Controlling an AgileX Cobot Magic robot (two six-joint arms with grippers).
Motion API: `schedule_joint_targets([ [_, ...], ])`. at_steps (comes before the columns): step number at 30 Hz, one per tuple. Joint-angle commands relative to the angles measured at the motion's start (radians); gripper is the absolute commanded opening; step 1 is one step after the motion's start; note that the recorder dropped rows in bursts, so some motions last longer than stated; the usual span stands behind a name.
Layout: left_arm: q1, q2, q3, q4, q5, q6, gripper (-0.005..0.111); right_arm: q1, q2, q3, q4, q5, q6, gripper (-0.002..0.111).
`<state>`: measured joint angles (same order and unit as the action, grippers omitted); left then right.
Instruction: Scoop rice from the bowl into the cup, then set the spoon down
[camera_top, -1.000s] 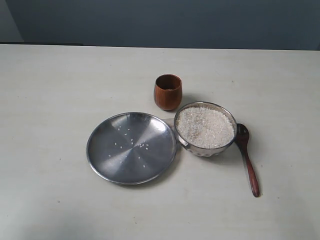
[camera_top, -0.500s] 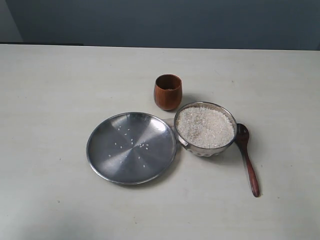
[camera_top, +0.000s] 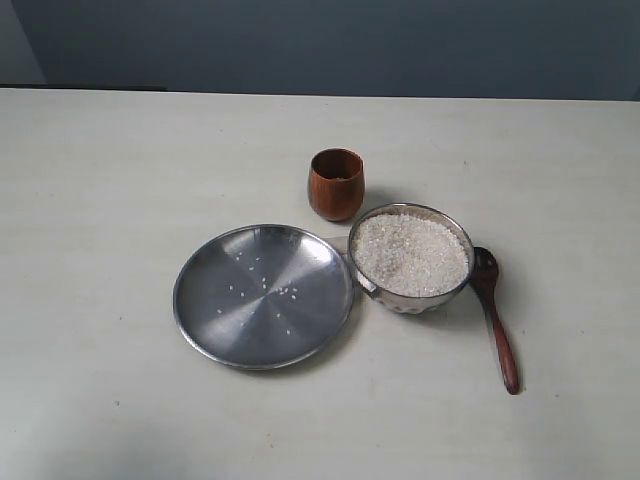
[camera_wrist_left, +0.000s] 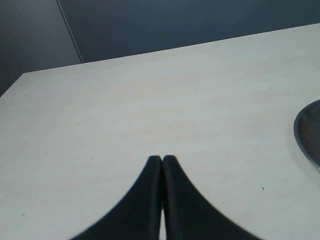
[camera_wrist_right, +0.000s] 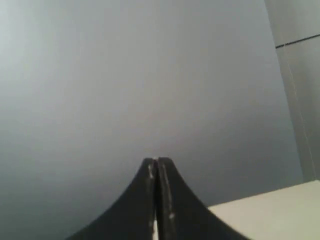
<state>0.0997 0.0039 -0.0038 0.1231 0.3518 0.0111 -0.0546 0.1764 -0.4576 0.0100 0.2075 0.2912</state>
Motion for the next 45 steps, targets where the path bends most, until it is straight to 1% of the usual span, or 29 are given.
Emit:
schedule_joint_targets([
  [1, -0.003, -0.004, 0.004, -0.005, -0.011, -0.003, 0.000, 0.079, 0.205, -0.138, -0.027, 0.220, -0.087, 0.000],
  [3, -0.003, -0.004, 0.004, -0.005, -0.011, -0.003, 0.000, 0.115, 0.300, -0.192, -0.027, 0.314, -0.131, 0.000],
  [5, -0.003, -0.004, 0.004, -0.005, -0.011, -0.003, 0.000, 0.140, 0.375, -0.232, -0.027, 0.370, -0.149, 0.000],
  [10, -0.003, -0.004, 0.004, -0.005, -0.011, -0.003, 0.000, 0.179, 0.534, -0.257, -0.023, 0.439, -0.173, 0.000],
  [13, -0.003, -0.004, 0.004, -0.005, -0.011, -0.003, 0.000, 0.190, 0.636, -0.257, 0.018, 0.478, -0.234, 0.000],
  [17, -0.003, -0.004, 0.004, -0.005, -0.011, -0.003, 0.000, 0.198, 0.727, -0.257, 0.112, 0.495, -0.334, 0.000],
  [18, -0.003, -0.004, 0.004, -0.005, -0.011, -0.003, 0.000, 0.201, 0.757, -0.257, 0.161, 0.493, -0.359, 0.000],
  [21, -0.003, -0.004, 0.004, -0.005, -0.011, -0.003, 0.000, 0.215, 0.790, -0.257, 0.187, 0.493, -0.393, 0.000],
  [26, -0.003, -0.004, 0.004, -0.005, -0.013, -0.003, 0.000, 0.247, 0.811, -0.257, 0.185, 0.489, -0.395, 0.000],
  [30, -0.003, -0.004, 0.004, 0.133, -0.015, 0.015, 0.000, 0.267, 0.811, -0.257, 0.185, 0.498, -0.395, 0.000],
  [31, -0.003, -0.004, 0.004, 0.238, -0.015, 0.019, 0.000, 0.267, 0.811, -0.255, 0.178, 0.498, -0.395, 0.000],
  [33, -0.003, -0.004, 0.004, 0.373, -0.015, 0.019, 0.000, 0.267, 0.838, -0.255, 0.169, 0.500, -0.408, 0.000],
  [34, -0.003, -0.004, 0.004, 0.407, -0.015, 0.019, 0.000, 0.267, 0.858, -0.255, 0.169, 0.508, -0.415, 0.000],
  [35, -0.003, -0.004, 0.004, 0.480, -0.017, 0.019, 0.000, 0.267, 0.910, -0.255, 0.169, 0.519, -0.422, 0.000],
  [36, -0.003, -0.004, 0.004, 0.504, -0.030, 0.019, 0.000, 0.267, 0.950, -0.255, 0.169, 0.521, -0.425, 0.000],
  [37, -0.003, -0.004, 0.004, 0.518, -0.076, 0.019, 0.000, 0.267, 0.992, -0.255, 0.169, 0.523, -0.425, 0.000],
  [38, -0.003, -0.004, 0.004, 0.499, -0.168, 0.007, 0.000, 0.267, 1.039, -0.255, 0.169, 0.523, -0.425, 0.000],
  [39, -0.003, -0.004, 0.004, 0.448, -0.246, -0.011, 0.000, 0.267, 1.073, -0.255, 0.171, 0.523, -0.425, 0.000],
  [41, -0.003, -0.004, 0.004, 0.265, -0.448, -0.045, 0.000, 0.267, 1.142, -0.255, 0.171, 0.499, -0.425, 0.000],
  [42, -0.003, -0.004, 0.004, 0.162, -0.552, -0.120, 0.000, 0.267, 1.176, -0.255, 0.175, 0.482, -0.425, 0.000],
  [43, -0.003, -0.004, 0.004, 0.081, -0.608, -0.199, 0.000, 0.267, 1.202, -0.255, 0.187, 0.474, -0.425, 0.000],
  [44, -0.003, -0.004, 0.004, -0.009, -0.650, -0.343, 0.000, 0.267, 1.230, -0.255, 0.189, 0.469, -0.422, 0.000],
  [45, -0.003, -0.004, 0.004, -0.031, -0.657, -0.394, 0.000, 0.267, 1.246, -0.255, 0.189, 0.469, -0.422, 0.001],
])
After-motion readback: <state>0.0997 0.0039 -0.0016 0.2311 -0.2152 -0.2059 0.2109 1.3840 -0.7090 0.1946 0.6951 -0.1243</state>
